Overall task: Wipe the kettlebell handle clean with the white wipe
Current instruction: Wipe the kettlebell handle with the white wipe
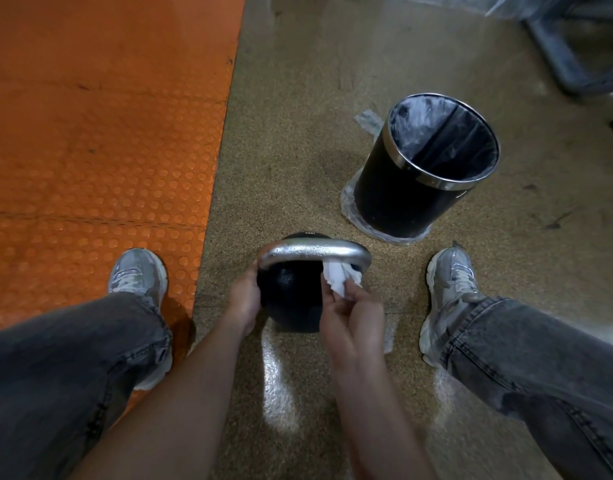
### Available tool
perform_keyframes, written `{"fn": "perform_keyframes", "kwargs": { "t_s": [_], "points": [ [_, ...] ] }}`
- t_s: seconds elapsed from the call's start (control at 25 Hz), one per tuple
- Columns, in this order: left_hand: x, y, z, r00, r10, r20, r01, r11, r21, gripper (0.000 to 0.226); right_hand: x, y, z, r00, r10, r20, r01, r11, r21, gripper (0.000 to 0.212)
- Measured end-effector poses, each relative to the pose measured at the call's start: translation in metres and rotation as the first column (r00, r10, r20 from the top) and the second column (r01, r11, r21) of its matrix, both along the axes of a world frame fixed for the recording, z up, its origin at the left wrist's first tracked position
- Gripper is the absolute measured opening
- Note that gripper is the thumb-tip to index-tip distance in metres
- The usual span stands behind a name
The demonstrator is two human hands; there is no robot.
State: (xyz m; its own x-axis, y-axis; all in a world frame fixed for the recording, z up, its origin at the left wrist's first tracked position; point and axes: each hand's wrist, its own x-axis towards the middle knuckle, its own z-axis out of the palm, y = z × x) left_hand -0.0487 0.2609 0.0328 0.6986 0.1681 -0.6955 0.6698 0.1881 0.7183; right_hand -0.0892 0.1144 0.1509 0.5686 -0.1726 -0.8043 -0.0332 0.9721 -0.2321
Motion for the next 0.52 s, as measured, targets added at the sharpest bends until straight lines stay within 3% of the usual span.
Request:
{"fn": "perform_keyframes", "kwargs": {
  "t_s": [0.16, 0.36, 0.52],
  "points": [
    [0.001, -0.003, 0.003, 1.000, 0.024, 0.000, -0.024, 0.999, -0.029, 0.037, 0.020, -0.005, -0.003, 0.997, -0.063, 0.043, 0.060, 0.996, 0.069, 0.033],
    [0.000, 0.002, -0.008, 1.000, -0.008, 0.022, 0.007, 1.000, 0.025, 0.037, 0.000, -0.003, -0.006, 0.999, 0.015, 0.029, -0.015, 1.000, -0.007, 0.034],
    [0.003, 0.001, -0.005, 1.000, 0.019, -0.003, -0.019, 1.000, -0.011, 0.038, 0.019, -0.002, -0.006, 0.999, -0.035, -0.011, 0.035, 0.999, 0.001, 0.034]
  ]
}}
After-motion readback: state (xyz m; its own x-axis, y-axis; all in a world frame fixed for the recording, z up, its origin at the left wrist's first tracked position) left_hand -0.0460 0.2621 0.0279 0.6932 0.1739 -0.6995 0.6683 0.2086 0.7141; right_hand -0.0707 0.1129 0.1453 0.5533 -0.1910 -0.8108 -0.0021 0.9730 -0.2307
